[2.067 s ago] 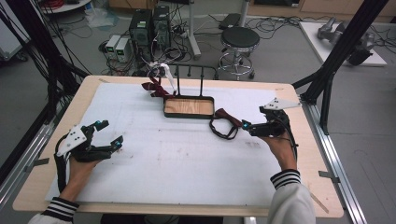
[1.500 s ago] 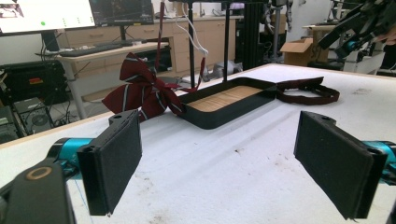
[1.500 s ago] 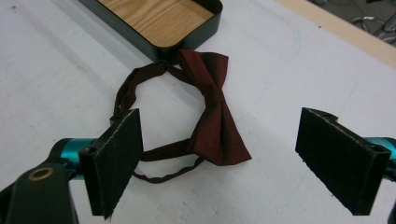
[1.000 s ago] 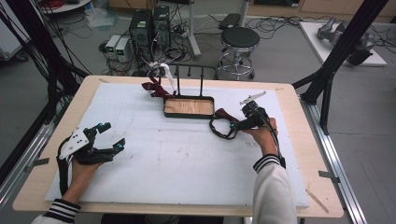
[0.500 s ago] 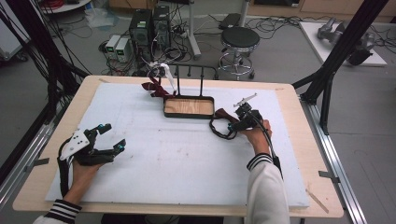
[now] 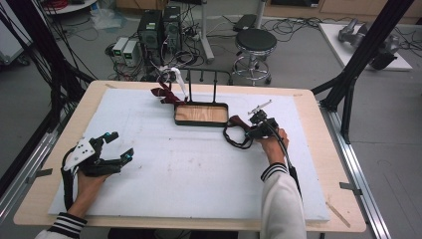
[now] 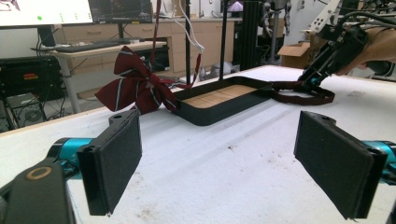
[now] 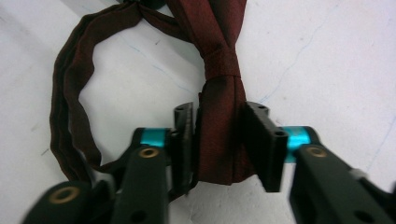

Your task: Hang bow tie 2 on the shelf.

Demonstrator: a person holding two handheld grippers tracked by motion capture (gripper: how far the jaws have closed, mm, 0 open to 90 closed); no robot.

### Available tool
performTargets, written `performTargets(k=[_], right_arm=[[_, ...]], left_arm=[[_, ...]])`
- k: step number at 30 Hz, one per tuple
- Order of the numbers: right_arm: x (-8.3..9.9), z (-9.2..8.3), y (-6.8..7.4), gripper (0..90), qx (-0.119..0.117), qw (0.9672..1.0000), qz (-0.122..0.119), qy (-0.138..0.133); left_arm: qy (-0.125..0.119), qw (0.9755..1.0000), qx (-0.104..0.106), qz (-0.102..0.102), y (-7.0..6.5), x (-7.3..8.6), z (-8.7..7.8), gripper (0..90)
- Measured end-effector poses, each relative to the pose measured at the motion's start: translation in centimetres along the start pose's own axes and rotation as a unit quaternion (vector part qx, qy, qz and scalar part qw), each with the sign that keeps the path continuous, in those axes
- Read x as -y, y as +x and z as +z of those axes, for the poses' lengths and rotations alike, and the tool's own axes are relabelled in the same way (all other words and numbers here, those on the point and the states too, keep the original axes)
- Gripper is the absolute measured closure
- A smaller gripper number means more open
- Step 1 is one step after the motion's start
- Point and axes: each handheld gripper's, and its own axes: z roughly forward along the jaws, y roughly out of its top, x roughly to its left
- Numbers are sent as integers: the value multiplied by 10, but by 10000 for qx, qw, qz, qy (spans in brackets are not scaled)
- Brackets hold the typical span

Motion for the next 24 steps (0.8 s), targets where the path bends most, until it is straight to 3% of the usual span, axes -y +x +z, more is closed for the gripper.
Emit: performTargets(k=[2,6,13,18,24], right_arm=[[0,0,-1,737,-4,10000,1,-16],[0,-2,-2,802,64,9997,244,-25],[1,-6,-2,814,-6,9995,298,-101],[0,-13,-1,814,-41,9989,335,-328],[-1,-27,2,814,-149,9958,392,-808]], left_arm=[[-9,10000,-8,-22,0,0,0,155],[1,10000,0,-30,0,0,0,155],[1,10000,-6,-42,1,0,-1,155],[9,10000,-13,-34,1,1,-1,155],[9,10000,-31,-63,2,1,-1,155]])
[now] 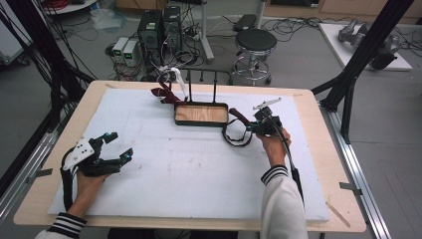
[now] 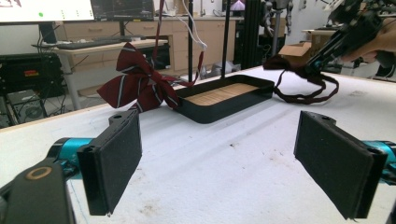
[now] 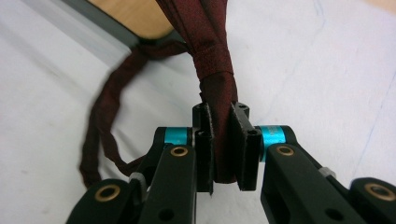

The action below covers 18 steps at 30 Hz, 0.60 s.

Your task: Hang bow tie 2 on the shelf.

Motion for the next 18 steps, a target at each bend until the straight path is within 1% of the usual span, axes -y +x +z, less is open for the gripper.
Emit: performTargets(k=[5,6,8,9,10,11,12,14,16,17,18], right_arm=[[-4,-15,6,814,-125,9989,-85,-450],[-5,-18,8,814,-172,9983,-68,-561],[-6,-24,10,814,-270,9964,-115,-798],[-6,-24,10,814,-270,9964,-115,-798],[-9,-31,13,813,-368,9936,-199,-1047],[-9,-32,14,813,-377,9929,-220,-1109],[-10,-35,15,813,-407,9911,-262,-1237],[-11,-40,17,813,-461,9885,-248,-1421],[-12,-44,17,813,-481,9853,-285,-1615],[-12,-44,17,813,-481,9853,-285,-1615],[-12,-46,18,814,-511,9840,-250,-1686]], left_arm=[[-7,10000,-14,17,0,0,0,155],[3,10000,-21,18,0,0,0,155],[1,10000,-23,17,0,1,0,155],[1,10000,-23,17,0,1,0,155],[4,10000,-26,21,0,1,0,155],[-4,10000,-20,10,0,1,0,155],[-5,10000,-26,19,0,1,0,155],[-15,10000,-24,17,0,1,0,155],[-15,10000,-25,13,0,1,0,155],[-15,10000,-25,13,0,1,0,155],[-18,10000,-32,6,0,1,0,155]])
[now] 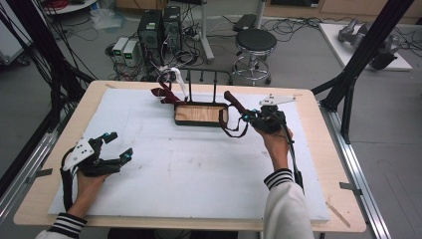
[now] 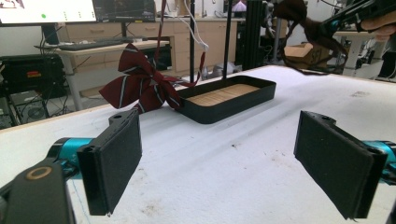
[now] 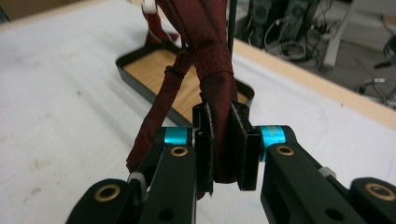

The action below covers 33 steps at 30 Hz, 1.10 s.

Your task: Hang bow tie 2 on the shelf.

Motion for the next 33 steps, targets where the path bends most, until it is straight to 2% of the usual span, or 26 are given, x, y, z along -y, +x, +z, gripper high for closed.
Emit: performTargets(k=[1,3,7,9,11,22,24,33], right_arm=[[-2,-3,1,813,17,9998,-28,-198],[-4,-6,1,813,37,9992,-56,-390],[-11,-10,1,813,61,9978,-82,-648],[-15,-12,2,813,43,9975,-40,-703],[-20,-11,2,813,47,9968,-98,-786],[-47,-1,4,813,185,9951,-164,-960],[-48,1,4,813,182,9949,-80,-986],[-54,10,0,813,381,9949,-18,-939]], left_arm=[[2,10000,10,3,0,0,0,155],[-3,10000,13,4,0,0,0,155],[2,10000,24,-5,-1,0,0,155],[-7,10000,18,2,-1,0,0,155],[-4,10000,18,5,0,0,0,155],[-23,10000,22,-1,0,0,0,155],[-40,10000,20,-8,0,0,0,155],[-80,10000,-2,-27,2,0,-2,156]])
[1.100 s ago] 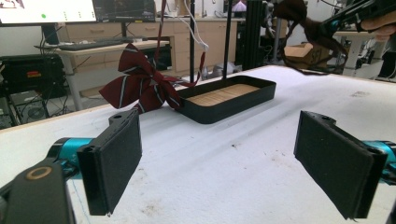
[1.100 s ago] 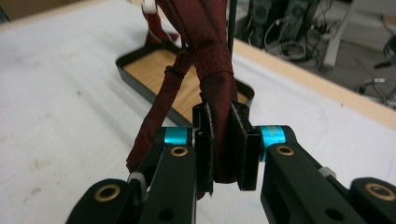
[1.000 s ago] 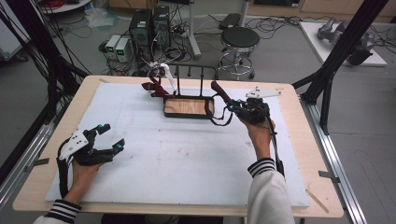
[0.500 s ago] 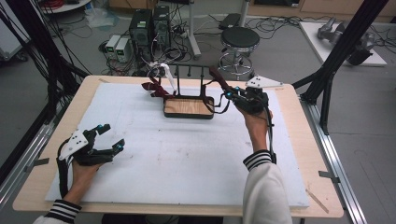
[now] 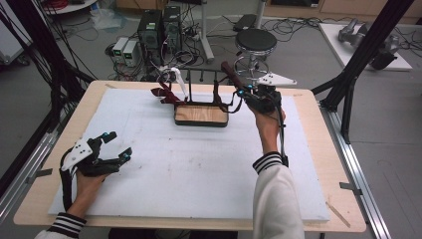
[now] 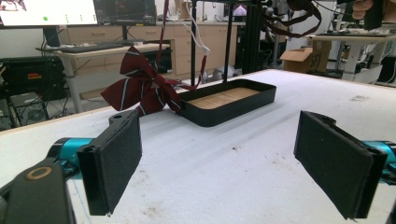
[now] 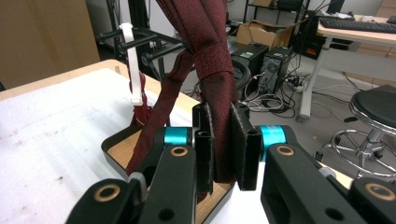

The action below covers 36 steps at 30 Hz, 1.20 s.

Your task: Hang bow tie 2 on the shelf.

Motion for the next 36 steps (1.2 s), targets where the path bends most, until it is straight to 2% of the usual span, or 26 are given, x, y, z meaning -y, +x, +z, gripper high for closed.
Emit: performTargets(k=[6,22,26,32,36], right_arm=[[0,5,-1,813,56,10000,60,16],[9,21,-11,812,387,9988,287,53],[11,25,-13,812,450,9979,461,-11],[15,31,-15,811,498,9974,513,89],[19,35,-17,809,526,9961,669,216]], left_arm=[[-5,10000,-3,-18,0,0,0,156],[-51,10000,22,-49,0,-1,-1,156],[-47,10000,28,-52,0,-1,-1,155],[-59,10000,32,-53,0,-1,-1,156],[-41,10000,44,-58,0,0,-1,156]])
